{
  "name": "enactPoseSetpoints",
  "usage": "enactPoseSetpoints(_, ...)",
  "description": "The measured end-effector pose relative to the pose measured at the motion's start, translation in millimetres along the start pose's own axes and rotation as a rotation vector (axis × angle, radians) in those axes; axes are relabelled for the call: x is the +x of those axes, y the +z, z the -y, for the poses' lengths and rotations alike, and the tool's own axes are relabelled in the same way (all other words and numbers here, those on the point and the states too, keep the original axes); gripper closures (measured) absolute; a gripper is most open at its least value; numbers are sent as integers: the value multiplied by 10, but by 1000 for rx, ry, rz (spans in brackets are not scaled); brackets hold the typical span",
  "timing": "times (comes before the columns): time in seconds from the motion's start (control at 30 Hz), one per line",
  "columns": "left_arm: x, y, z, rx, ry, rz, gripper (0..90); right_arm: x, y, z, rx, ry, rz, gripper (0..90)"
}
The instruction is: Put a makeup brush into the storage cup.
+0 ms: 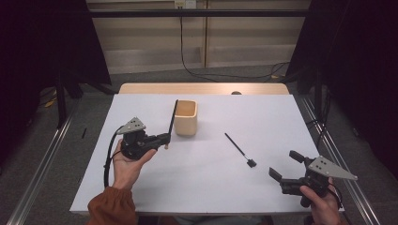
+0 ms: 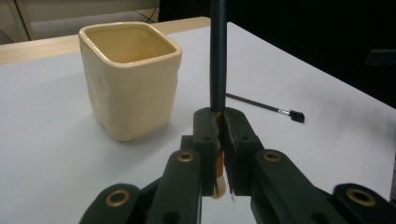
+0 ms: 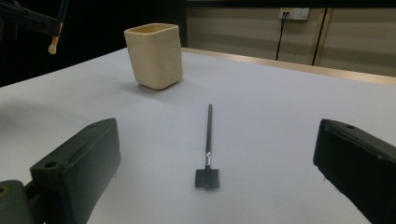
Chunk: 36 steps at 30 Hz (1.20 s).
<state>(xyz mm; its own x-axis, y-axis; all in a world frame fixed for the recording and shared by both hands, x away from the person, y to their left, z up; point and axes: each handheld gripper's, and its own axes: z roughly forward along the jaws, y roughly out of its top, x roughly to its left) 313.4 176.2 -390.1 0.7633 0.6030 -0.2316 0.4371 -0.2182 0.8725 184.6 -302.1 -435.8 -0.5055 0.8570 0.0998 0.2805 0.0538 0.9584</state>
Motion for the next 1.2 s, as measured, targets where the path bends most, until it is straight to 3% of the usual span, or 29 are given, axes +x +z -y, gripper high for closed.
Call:
enactPoseSetpoints(0.2,-27,1,8,-17,8,29,846,-3,-8,1,-1,2,3,0)
enactPoseSetpoints(0.3,-64,-2,-4,-19,2,67,846,5,-7,1,0,-2,0,0)
enactPoseSetpoints(0.53,-191,-3,-47,-33,41,122,846,5,-12,3,-3,2,0,0)
enactPoseSetpoints(0.87,-296,39,-59,-34,49,169,845,5,-1,-1,-3,3,-5,0)
enactPoseSetpoints(1.2,-471,102,-117,-15,94,235,845,14,9,-5,0,-9,-15,0)
